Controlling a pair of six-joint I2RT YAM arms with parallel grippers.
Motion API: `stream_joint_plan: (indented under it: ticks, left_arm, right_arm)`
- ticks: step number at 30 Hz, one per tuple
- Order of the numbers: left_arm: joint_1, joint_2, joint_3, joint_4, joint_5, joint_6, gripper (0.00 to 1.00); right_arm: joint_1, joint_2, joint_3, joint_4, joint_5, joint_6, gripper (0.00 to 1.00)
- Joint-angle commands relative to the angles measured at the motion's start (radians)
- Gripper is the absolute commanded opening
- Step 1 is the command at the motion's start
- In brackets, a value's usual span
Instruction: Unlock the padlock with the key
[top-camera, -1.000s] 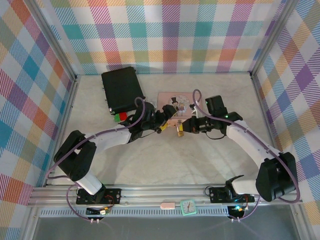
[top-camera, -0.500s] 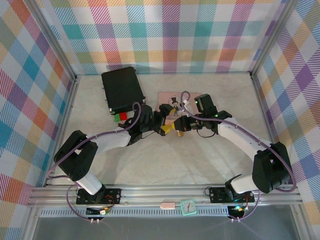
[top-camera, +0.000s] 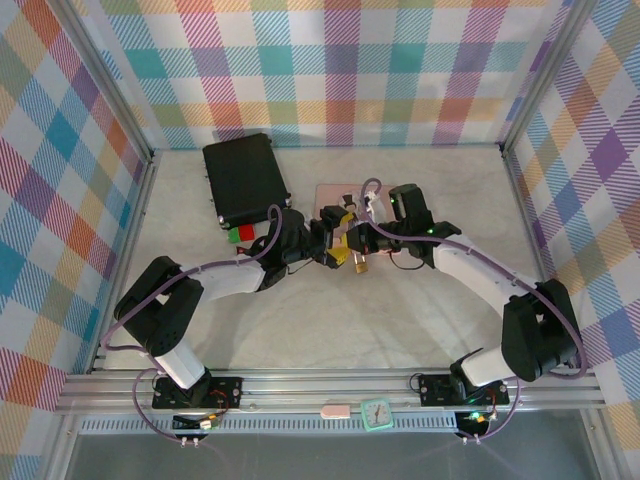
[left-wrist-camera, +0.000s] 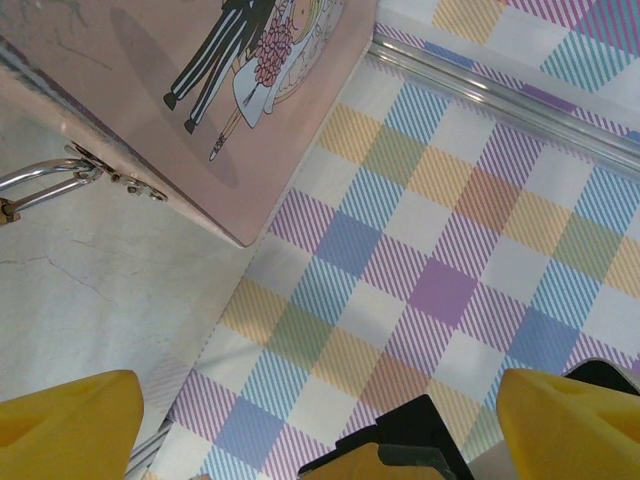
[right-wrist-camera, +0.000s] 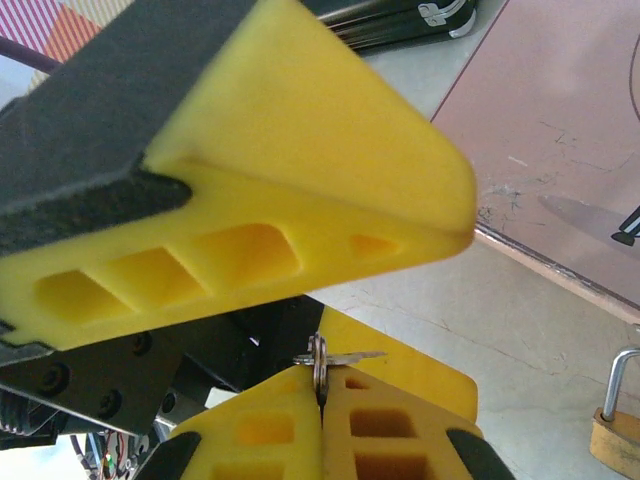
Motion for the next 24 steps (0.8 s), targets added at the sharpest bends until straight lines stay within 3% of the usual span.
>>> stream_joint_plan:
  ticks: [1, 10, 14, 24]
  left_arm:
    - [-0.001, 0.005, 0.002, 0.058, 0.014, -0.028, 0.86]
    - [-0.001, 0.04, 0.007, 0.065, 0.006, -0.005, 0.63]
    - [-0.001, 0.054, 0.007, 0.067, 0.002, 0.003, 0.6]
    - [0.001, 0.07, 0.003, 0.08, 0.0, 0.014, 0.39]
  right_arm:
    - [0.006, 0.0, -0.023, 0.027, -0.023, 0.005, 0.0]
    - [0.005, -0.039, -0.033, -0.01, -0.019, -0.009, 0.0]
    - [0.005, -0.057, -0.039, -0.026, -0.016, -0.011, 0.0]
    - [0.006, -0.089, -0.062, -0.047, -0.008, -0.011, 0.0]
